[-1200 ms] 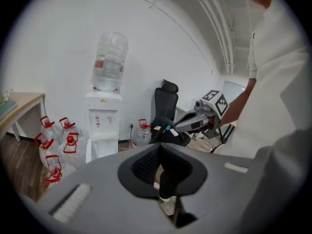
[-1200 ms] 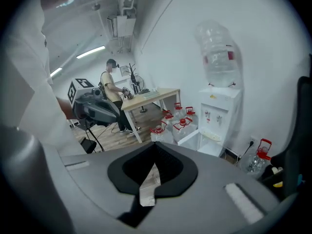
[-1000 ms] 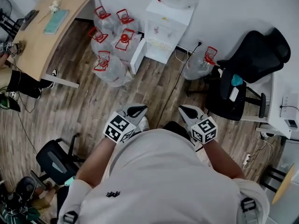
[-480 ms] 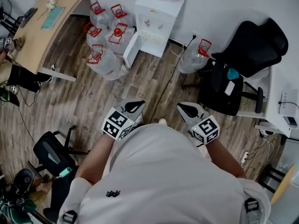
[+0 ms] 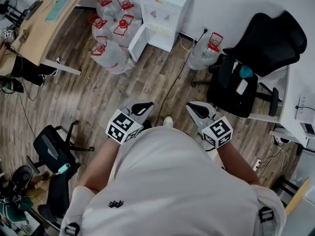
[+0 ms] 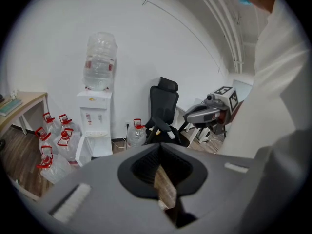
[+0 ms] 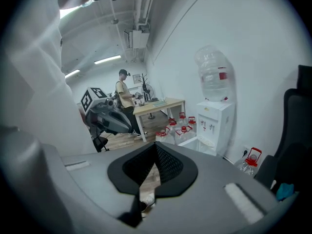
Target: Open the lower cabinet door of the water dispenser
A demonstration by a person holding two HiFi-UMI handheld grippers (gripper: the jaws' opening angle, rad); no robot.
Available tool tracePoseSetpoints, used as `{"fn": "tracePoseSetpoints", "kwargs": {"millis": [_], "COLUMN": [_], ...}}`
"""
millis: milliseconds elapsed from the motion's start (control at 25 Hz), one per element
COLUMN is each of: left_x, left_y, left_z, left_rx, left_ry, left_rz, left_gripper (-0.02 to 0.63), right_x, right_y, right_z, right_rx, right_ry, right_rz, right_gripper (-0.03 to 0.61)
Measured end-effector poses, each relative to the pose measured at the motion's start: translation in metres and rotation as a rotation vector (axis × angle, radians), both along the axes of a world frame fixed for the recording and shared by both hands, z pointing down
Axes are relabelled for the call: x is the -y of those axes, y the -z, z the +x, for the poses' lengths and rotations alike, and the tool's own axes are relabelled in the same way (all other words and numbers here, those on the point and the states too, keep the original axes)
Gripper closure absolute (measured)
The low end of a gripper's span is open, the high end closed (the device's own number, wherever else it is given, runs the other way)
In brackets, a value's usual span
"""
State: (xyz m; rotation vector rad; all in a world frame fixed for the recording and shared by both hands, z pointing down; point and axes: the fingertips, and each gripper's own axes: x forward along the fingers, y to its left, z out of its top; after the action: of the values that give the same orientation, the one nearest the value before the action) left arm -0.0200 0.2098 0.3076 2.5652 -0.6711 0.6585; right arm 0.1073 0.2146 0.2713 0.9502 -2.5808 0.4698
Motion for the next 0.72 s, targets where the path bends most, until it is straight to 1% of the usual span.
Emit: {"fn": "tracePoseSetpoints", "kwargs": {"millis": [360, 720], "left_x": [-0.024, -0.019], "left_y": [-0.002, 0.005], "left_z": [0.022, 0.012], "left_rx": [0.003, 0.010], "left_ry": [0.026, 0.046], "left_rz": [-0.011, 0.003], "left_gripper": [0.557, 0.557], "right_x": [-0.015, -0.014], "right_y": [0.001, -0.001], "right_z": [0.011, 0.002], "right_rx": [0.029, 0.033], "right_ry": [0.040, 0.048], "right_rz": [0.015, 0.026], "right_gripper": [0.578, 0.577]}}
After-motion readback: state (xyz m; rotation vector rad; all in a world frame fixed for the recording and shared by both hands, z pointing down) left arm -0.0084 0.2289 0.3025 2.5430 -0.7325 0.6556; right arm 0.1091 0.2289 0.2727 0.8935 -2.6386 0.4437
